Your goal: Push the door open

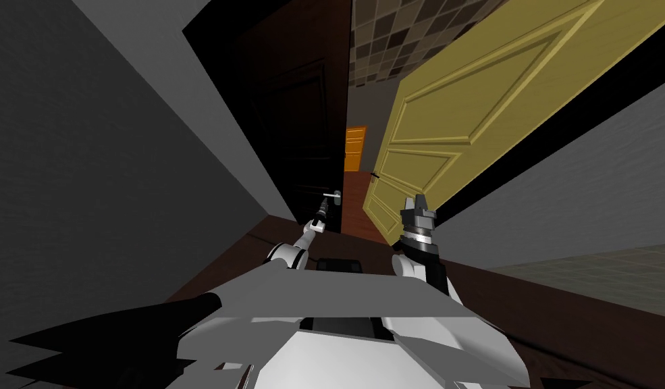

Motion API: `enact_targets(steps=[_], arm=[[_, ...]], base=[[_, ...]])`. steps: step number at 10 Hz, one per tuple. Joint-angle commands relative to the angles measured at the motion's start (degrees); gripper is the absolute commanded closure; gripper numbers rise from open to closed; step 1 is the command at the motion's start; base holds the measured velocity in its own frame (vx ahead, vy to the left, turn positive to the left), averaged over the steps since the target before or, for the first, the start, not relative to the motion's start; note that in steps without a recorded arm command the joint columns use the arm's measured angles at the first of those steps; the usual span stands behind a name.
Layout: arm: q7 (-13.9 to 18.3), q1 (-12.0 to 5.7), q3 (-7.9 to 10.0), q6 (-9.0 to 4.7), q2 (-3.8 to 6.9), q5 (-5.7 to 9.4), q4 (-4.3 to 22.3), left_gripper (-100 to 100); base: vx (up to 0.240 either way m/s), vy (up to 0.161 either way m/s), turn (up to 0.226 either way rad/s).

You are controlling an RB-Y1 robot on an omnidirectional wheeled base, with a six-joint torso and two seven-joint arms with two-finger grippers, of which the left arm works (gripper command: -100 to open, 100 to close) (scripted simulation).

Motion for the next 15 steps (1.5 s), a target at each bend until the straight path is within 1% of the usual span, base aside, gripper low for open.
enact_targets(steps=[1,2,3,4,5,7,8,9,14,15], arm=[[0.07,0.23,0.02,0.1,1.06,0.02,-0.34,-100],[0.04,0.23,0.11,0.09,1.38,0.05,-0.29,-100],[0.0,0.23,0.22,0.07,1.45,0.09,-0.24,-100],[-0.03,0.23,0.32,0.05,1.26,0.12,-0.19,-100],[-0.06,0.23,0.41,0.04,0.84,0.16,-0.15,-100],[-0.13,0.23,0.62,0.01,-1.19,0.23,-0.04,-100],[-0.11,0.8,0.43,0.44,-0.6,0.13,-1.11,-100],[-0.11,0.8,0.43,0.44,-0.6,0.13,-1.11,100],[-0.11,0.8,0.43,0.44,-0.6,0.13,-1.11,100],[-0.3,0.95,1.09,0.53,0.31,0.38,-1.01,100]], base=[[0.157,-0.02,-0.017],[0.181,-0.043,-0.026],[0.225,-0.075,-0.023],[0.237,-0.054,-0.015],[0.204,-0.042,-0.024],[0.2,-0.053,-0.023],[0.084,-0.025,0.007],[-0.018,0.003,0.002],[-0.013,0.004,-0.005],[0.091,-0.076,0.023]])
